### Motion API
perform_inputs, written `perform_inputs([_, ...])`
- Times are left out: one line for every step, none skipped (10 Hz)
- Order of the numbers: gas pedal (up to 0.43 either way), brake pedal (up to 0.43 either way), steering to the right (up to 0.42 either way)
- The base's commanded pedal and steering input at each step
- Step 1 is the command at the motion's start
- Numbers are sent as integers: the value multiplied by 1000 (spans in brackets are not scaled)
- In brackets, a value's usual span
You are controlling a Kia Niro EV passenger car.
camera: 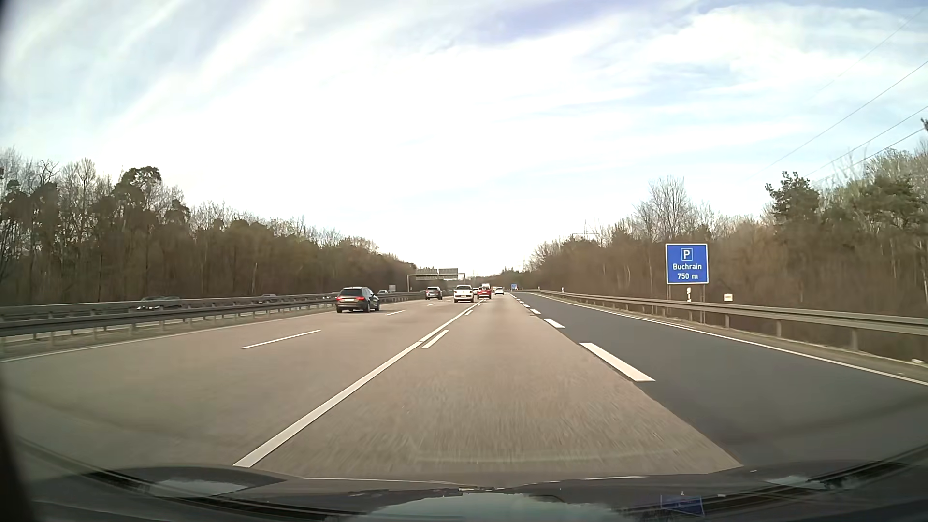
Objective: Follow the waypoints while adhering to traffic rules and regulations
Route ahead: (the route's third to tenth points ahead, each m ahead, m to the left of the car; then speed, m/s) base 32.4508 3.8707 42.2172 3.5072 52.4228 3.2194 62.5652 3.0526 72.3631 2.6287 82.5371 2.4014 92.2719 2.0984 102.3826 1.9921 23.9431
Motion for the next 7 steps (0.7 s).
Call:
perform_inputs([311, 0, 1])
perform_inputs([311, 0, 1])
perform_inputs([311, 0, 2])
perform_inputs([311, 0, 2])
perform_inputs([311, 0, 2])
perform_inputs([311, 0, 2])
perform_inputs([311, 0, 2])
